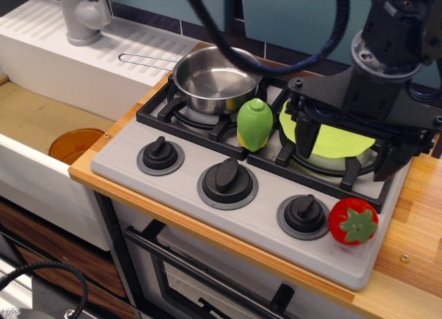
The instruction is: Put strawberry on plate and corncob in pot or pan on stove
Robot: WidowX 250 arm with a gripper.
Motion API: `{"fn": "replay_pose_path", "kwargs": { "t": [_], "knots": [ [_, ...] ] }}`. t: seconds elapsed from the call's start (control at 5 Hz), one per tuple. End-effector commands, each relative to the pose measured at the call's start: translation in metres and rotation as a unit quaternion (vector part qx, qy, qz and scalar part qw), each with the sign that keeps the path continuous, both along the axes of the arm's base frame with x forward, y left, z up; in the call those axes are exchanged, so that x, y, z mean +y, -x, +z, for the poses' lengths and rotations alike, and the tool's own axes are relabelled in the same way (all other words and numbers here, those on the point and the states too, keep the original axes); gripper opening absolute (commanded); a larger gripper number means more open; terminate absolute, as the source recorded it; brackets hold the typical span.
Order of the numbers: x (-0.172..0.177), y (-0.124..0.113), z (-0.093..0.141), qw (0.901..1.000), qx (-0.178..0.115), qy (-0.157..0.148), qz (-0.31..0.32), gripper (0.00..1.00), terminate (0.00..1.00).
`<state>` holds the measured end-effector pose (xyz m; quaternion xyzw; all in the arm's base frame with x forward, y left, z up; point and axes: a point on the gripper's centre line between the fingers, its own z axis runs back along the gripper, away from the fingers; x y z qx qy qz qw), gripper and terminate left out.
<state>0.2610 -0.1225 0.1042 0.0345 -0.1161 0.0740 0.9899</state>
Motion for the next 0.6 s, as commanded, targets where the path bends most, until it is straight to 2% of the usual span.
{"fn": "replay_pose_path", "kwargs": {
  "t": [0.0, 0.4],
  "knots": [
    [0.000, 0.000, 0.000, 1.0000, 0.000, 0.000, 0.000, 1.00, 0.00],
    [-0.020, 0.001, -0.014, 0.9995, -0.010, 0.027, 0.010, 1.00, 0.00]
  ]
}}
